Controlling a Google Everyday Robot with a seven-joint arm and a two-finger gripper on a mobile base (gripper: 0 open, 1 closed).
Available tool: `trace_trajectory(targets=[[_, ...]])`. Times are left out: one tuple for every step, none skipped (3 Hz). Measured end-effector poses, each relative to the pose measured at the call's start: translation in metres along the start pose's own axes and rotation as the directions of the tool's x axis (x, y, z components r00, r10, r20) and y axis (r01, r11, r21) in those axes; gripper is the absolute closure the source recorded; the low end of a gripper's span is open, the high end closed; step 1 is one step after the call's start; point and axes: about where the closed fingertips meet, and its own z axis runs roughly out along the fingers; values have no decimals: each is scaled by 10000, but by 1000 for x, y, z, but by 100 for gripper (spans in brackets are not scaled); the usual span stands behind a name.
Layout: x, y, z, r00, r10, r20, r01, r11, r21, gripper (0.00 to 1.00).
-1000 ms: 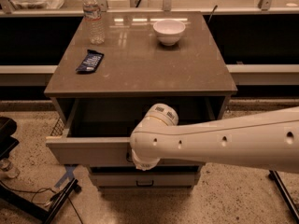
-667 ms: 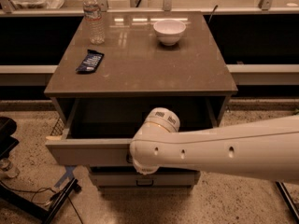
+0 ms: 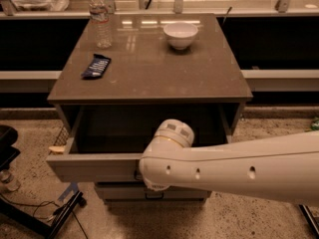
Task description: Open top drawer
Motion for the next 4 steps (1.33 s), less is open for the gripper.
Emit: trace_trajectory(targets=[[0, 1, 3, 10000, 2, -1, -2, 10000, -1, 100], [4, 3, -3, 9999, 75, -101, -73, 9998, 162, 100], [4, 4, -2, 9999, 76, -102, -75, 9998, 161, 100], [7, 3, -11, 9997, 64, -221, -58, 9996, 269, 100]])
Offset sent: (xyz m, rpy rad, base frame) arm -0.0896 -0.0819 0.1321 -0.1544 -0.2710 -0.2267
